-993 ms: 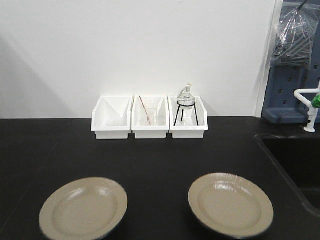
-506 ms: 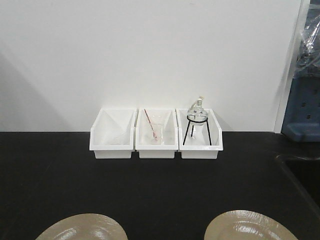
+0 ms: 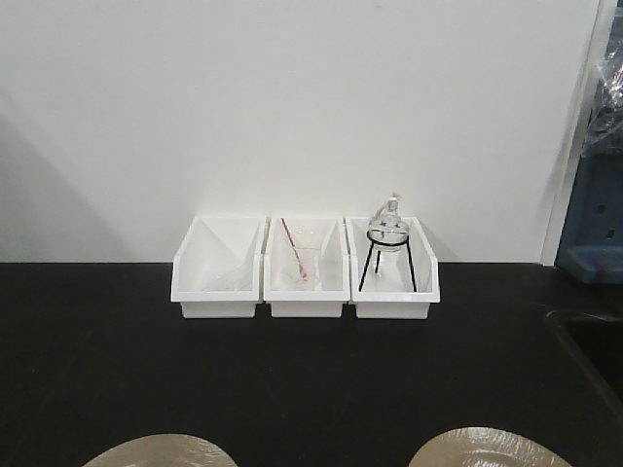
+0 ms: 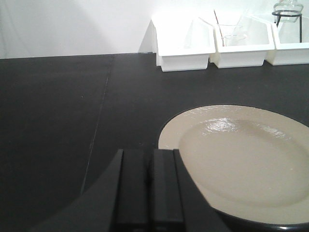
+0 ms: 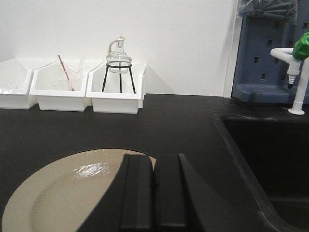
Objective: Arrange circular plates on left workspace
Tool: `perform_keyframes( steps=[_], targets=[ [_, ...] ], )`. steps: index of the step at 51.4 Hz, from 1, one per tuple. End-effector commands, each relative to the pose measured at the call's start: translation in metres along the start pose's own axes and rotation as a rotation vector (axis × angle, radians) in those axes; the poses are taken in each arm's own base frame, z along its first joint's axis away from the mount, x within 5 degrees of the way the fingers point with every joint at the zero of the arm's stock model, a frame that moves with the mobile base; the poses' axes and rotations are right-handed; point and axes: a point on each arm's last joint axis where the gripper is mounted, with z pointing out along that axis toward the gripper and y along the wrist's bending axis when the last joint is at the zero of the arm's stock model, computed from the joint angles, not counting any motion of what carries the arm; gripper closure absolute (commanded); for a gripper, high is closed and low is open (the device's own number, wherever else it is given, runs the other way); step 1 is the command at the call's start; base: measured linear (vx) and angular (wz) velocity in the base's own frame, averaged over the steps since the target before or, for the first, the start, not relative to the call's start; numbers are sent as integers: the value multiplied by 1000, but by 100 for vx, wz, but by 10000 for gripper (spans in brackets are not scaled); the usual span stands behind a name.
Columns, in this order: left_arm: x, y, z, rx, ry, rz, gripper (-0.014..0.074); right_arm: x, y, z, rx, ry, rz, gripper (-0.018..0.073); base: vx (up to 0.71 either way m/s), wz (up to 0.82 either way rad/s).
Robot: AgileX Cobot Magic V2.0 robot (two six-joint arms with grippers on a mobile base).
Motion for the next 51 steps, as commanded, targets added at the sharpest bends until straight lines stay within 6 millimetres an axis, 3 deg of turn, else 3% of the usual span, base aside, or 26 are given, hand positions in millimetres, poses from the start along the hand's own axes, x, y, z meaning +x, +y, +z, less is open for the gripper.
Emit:
perform_keyframes(
  steps=[1,19,27,39,42,51],
  targets=[
    [-2,1,0,-10,-77,-11,597,-1,0,0,7,-71,-13,564,0,0],
    [-2,1,0,-12,-81,2,597,-1,0,0,7,-71,-13,564,0,0],
    [-9,3,-1,-40,-158,113,597,-2,0,0,7,-83,-20,564,0,0],
    [-17,4,-2,-57,-242,95,597,-5,0,-1,6,-116,-12,564,0,0],
    [-20,5,-3,-56,-273,32,597,-7,0,-1,6,-140,-12,564,0,0],
    [-38,11,-10,-38,-450,-368,597,-18,0,-3,6,-239,-12,564,0,0]
  ],
)
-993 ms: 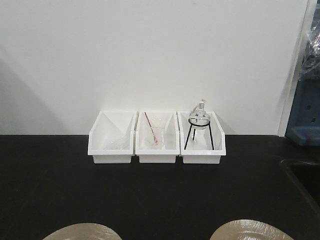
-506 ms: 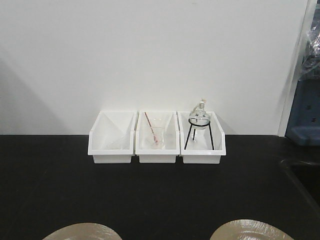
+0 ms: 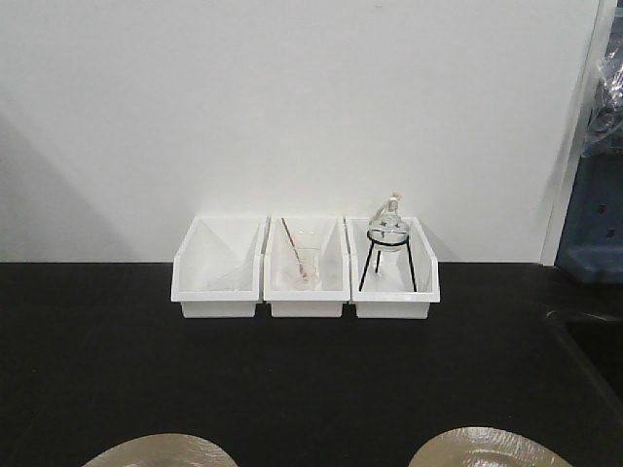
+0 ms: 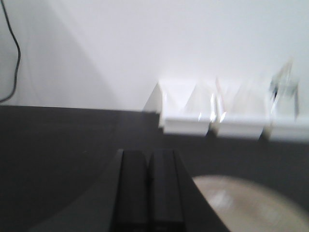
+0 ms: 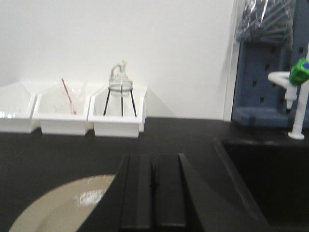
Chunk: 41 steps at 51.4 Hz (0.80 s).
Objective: Arrange circular plates on left workspace
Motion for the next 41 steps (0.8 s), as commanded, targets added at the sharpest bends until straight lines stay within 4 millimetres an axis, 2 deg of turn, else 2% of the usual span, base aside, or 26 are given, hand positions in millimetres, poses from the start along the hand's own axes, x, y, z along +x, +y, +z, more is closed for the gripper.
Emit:
perform_keyframes(
  steps=[1,6,12,13,14,20,24,28,33,41],
  targets=[
    [-20,4,-3,-16,-217,-241,597,-11,0,-2,6,-149,-13,564,0,0],
    [-30,4,-5,-10,-251,-295,597,-22,-1,-3,6,-178,44,564,0,0],
    [-37,-2,-5,22,-169,-291,597,-44,-3,-7,3,-217,134,564,0,0],
    [-49,-8,-8,53,-107,-247,597,-66,-4,-10,3,-226,144,564,0,0],
    [-53,-9,-9,58,-102,-227,597,-74,-5,-12,3,-233,144,564,0,0],
    [-74,-14,-11,74,-82,-167,597,-103,-7,-10,5,-188,146,564,0,0],
    [-85,-17,-4,77,-17,-167,597,-125,-8,-2,1,-124,173,564,0,0],
    [-96,-20,9,77,74,-168,597,-141,-8,13,-8,-37,218,564,0,0],
    [-102,-24,32,79,234,-196,597,-152,-5,43,-30,147,305,564,0,0],
    [-109,-39,79,178,484,-225,597,-144,9,101,-131,505,418,564,0,0]
  ],
)
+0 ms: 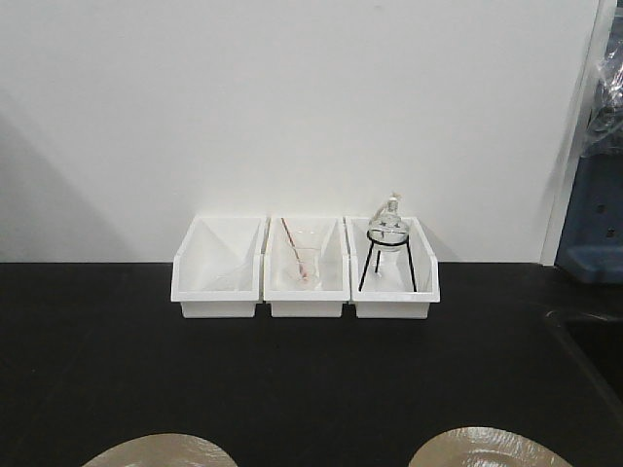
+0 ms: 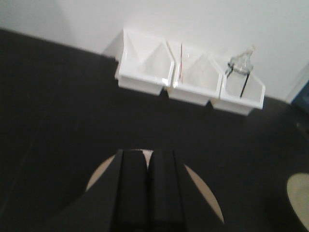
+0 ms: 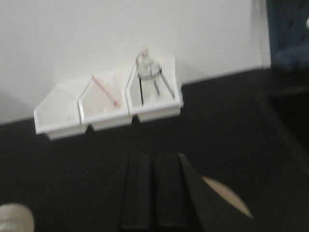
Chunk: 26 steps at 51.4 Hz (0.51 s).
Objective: Arrange circular plates on left workspace
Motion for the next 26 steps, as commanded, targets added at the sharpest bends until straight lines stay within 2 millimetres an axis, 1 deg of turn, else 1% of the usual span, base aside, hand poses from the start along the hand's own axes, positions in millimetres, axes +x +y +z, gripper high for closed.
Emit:
perform_keyframes(
  steps=[1,4,5,6,8,9,10,11,12,14,17,20,23,26],
  targets=[
    [-28,-13,23,91,61,-3,597,-18,13,35,-87,169,47,564,0,0],
    [-31,-23,43,203,171,-18,597,-18,21,57,-182,292,47,564,0,0],
    [-33,-24,45,219,179,-20,597,-17,25,64,-228,335,50,564,0,0],
    [-32,-28,55,282,230,-43,597,-15,27,73,-257,376,58,564,0,0],
    [-32,-35,69,389,300,-89,597,-14,36,88,-375,447,100,564,0,0],
    [-33,-39,73,441,319,-123,597,-11,38,95,-419,484,95,564,0,0],
    [-31,-40,81,473,344,-134,597,-11,42,98,-475,502,107,564,0,0],
    [-30,-43,88,522,368,-164,597,-9,45,107,-536,541,142,564,0,0],
    [-28,-44,97,578,396,-201,597,-7,47,113,-572,556,158,564,0,0],
    [-25,-45,109,630,416,-256,597,-2,49,124,-642,594,189,564,0,0],
    [-19,-40,125,640,455,-324,597,6,47,136,-669,641,220,564,0,0],
    [-13,-32,135,629,500,-352,597,12,40,144,-659,686,244,564,0,0],
    [-6,-21,140,615,559,-342,597,14,31,147,-636,708,248,564,0,0],
    [-3,-10,138,595,599,-316,597,11,16,147,-593,707,257,564,0,0]
  ],
)
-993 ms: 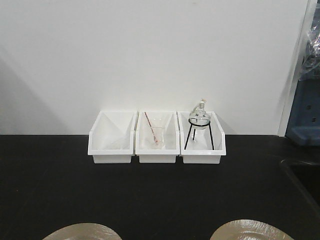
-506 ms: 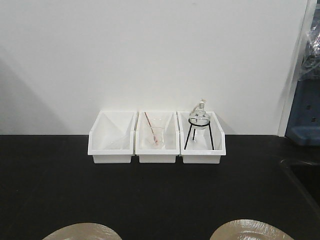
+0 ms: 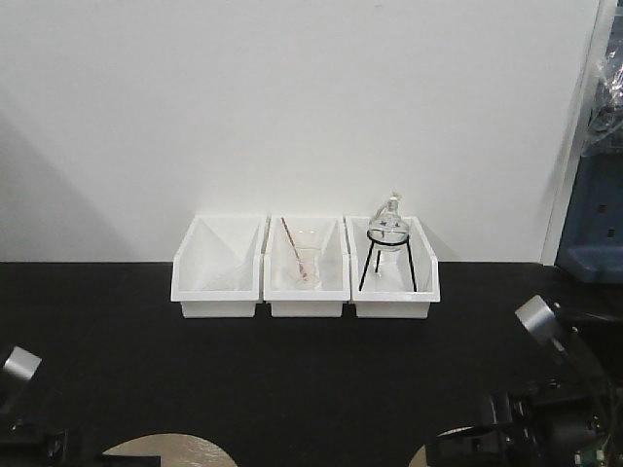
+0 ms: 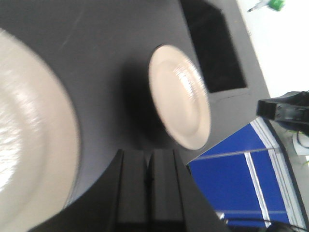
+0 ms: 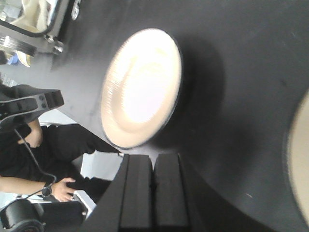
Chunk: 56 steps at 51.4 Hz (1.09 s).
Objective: Arrange circular plates on left workspace
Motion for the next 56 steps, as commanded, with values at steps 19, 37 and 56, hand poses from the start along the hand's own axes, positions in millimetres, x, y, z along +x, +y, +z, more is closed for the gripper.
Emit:
perform_keyframes(
  steps=[19,37,56],
  targets=[
    [7,61,-64,-164,-117,-183,597,-14,-44,-77,64,-234,171,564,0,0],
    [8,67,-65,-230,-115,-161,591,-15,-44,-77,62,-244,172,564,0,0],
    [5,87,-70,-427,-154,-115,337,-17,-42,-78,42,-265,180,564,0,0]
  ],
)
